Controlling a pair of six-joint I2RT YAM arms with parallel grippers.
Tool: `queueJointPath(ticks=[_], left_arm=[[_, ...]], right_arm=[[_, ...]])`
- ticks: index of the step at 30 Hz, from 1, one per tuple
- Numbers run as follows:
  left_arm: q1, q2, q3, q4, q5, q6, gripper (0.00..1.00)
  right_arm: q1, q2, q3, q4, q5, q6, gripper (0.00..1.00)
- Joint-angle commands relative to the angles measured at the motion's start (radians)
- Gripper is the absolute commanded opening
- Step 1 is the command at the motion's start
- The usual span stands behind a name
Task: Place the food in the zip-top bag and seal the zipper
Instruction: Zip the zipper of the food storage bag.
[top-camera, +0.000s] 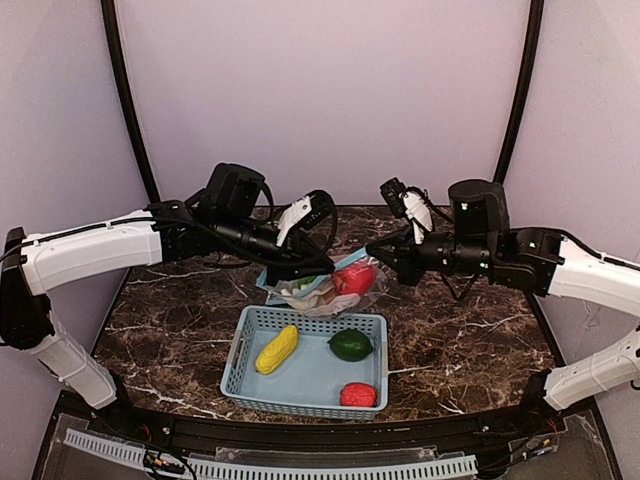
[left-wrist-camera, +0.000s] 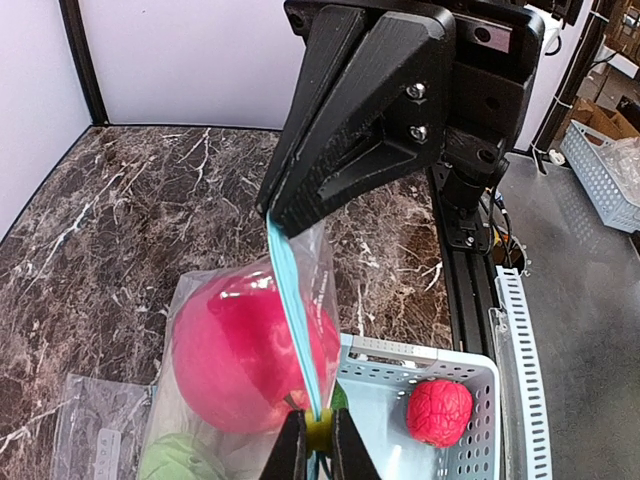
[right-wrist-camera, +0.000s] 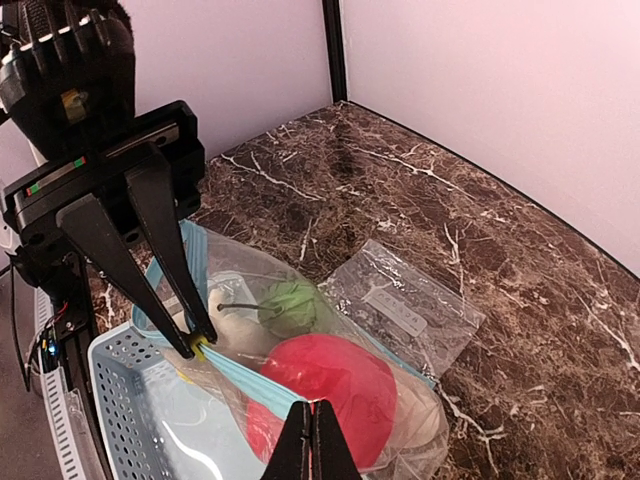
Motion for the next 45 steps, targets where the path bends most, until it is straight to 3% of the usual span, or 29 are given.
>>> queueJointPath(ticks=[1, 23, 45], left_arm=[[0.007, -0.049, -0.010, -0.114, 0.002, 0.022, 0.01], [0.016, -0.068, -0.029, -0.126, -0.028, 0.042, 0.01], [0.016, -0.068, -0.032, -0.142, -0.039, 0.056, 0.01]], right_arm=[[-0.038, 0.004, 0.055, 0.004, 0.138, 0.016, 0.00], [-0.088, 0.072, 0.133, -0.103, 0.308, 0.055, 0.00], [-0.178, 0.094, 0.152, -0.174, 0.315, 0.083, 0.00]])
